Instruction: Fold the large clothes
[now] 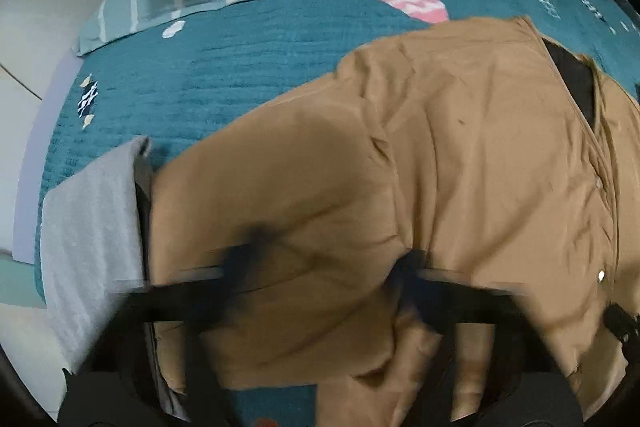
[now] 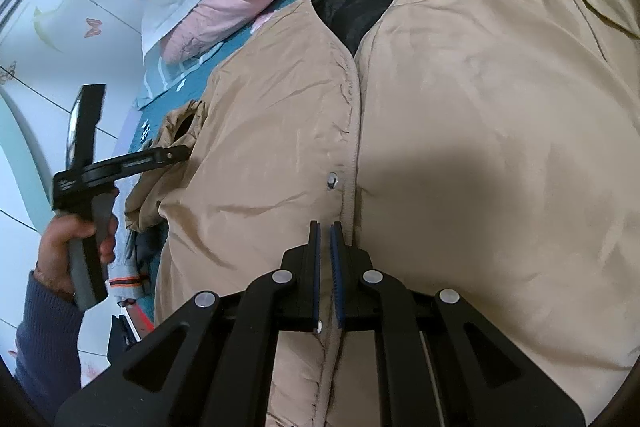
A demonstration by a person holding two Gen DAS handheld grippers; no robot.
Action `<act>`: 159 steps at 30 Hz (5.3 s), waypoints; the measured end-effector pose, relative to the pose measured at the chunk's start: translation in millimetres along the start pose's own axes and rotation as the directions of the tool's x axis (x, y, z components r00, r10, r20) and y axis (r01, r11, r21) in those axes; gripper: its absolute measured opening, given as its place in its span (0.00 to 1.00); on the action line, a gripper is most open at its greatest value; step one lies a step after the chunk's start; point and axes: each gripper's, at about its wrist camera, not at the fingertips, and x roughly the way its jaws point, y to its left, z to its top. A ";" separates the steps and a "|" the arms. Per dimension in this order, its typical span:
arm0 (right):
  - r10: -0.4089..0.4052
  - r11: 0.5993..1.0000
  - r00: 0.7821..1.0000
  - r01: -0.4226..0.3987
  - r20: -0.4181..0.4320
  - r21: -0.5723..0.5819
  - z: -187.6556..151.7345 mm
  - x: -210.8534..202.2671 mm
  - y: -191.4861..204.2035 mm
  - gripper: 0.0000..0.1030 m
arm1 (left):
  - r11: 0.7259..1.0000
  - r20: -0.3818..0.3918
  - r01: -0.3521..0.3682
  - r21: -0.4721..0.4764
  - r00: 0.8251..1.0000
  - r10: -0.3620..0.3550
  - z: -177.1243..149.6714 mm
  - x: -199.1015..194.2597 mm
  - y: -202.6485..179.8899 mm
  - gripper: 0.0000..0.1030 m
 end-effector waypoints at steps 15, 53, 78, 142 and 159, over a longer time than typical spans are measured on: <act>-0.135 0.989 0.968 0.119 0.214 0.085 12.7 -107.5 -74.6 0.07 | 0.827 0.254 0.546 0.134 0.788 -0.561 46.4 -149.5 -137.6 0.13; -0.383 0.905 0.881 0.297 0.277 0.306 160.4 -158.0 -234.0 0.08 | 0.882 -0.008 0.370 0.292 0.923 -0.385 -29.1 -22.9 -342.0 0.79; -0.281 0.559 0.729 -0.405 0.625 0.724 -70.7 -266.3 -387.5 0.42 | 0.837 -0.056 0.384 0.390 0.917 -0.394 -68.1 -49.1 -404.8 0.79; -0.021 0.891 0.996 -0.022 0.091 0.453 61.6 -58.1 -104.3 0.31 | 0.886 -0.064 0.451 -0.108 0.886 -0.459 11.2 -5.2 -89.7 0.84; -0.223 0.888 0.968 0.249 -0.112 0.387 183.7 -31.6 -154.7 0.69 | 0.938 -0.105 0.273 -0.215 0.948 -0.300 131.2 40.9 3.7 0.85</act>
